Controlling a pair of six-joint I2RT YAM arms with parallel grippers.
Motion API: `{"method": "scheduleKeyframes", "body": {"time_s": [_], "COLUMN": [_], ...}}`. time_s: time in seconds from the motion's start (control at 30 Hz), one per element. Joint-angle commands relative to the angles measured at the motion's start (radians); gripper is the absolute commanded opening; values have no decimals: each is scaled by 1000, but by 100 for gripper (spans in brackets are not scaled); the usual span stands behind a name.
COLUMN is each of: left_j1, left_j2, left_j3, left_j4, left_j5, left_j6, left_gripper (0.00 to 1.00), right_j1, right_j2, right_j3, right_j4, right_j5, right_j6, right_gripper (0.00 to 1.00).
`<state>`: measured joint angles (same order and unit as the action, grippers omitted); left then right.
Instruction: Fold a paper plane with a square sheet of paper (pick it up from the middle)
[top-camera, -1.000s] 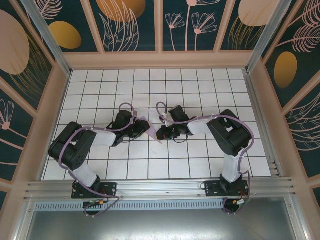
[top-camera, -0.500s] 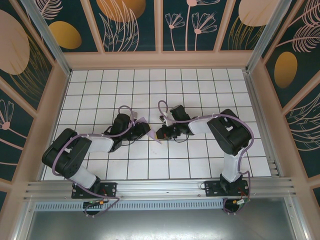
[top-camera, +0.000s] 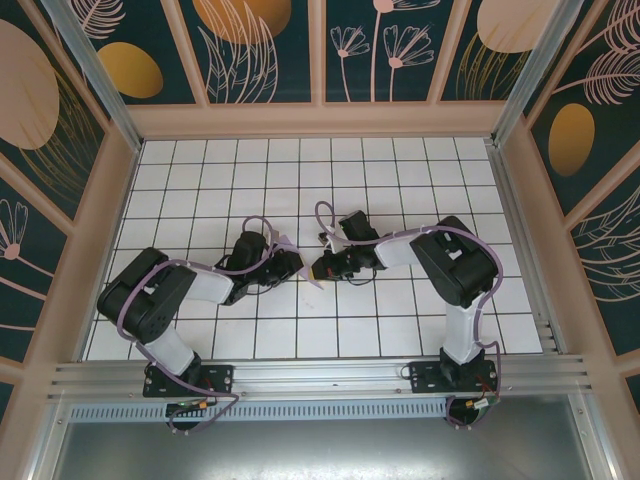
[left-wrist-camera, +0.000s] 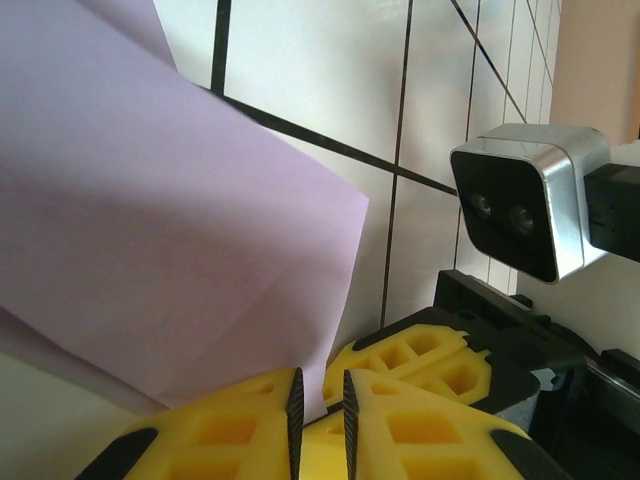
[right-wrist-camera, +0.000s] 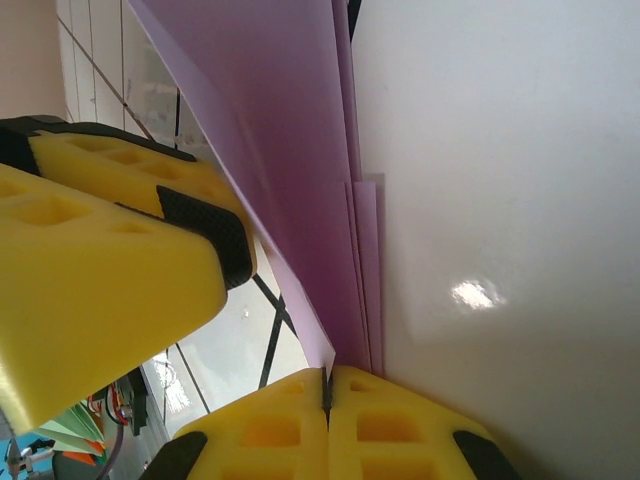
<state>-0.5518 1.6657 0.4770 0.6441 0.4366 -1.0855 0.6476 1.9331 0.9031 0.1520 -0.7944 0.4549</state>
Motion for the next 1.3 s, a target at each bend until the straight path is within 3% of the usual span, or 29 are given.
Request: {"method": "scheduleKeyframes", "body": {"time_s": [0.0,0.57,1.07,1.27], "left_j1": [-5,-5,-5,-5], "left_j2": [21,42,42,42], "left_j3": [14,49,46,49], "left_j4": [10,-122,-171,-188], "left_j5": [-20,-76,-106,-114], "left_j6": [-3,43,42,44], "left_gripper": [21,18,16,15], "right_j1": [-3,-3,-3,-4], "right_j2": [29,-3,36,-108], "right_j3": [23,29,29,40], "right_j4": [-19,-105,-166,-195], "right_j5": [-2,18,77,148], "right_j6": [-1,-64,-84,-70], "right_gripper": [1,14,12,24]}}
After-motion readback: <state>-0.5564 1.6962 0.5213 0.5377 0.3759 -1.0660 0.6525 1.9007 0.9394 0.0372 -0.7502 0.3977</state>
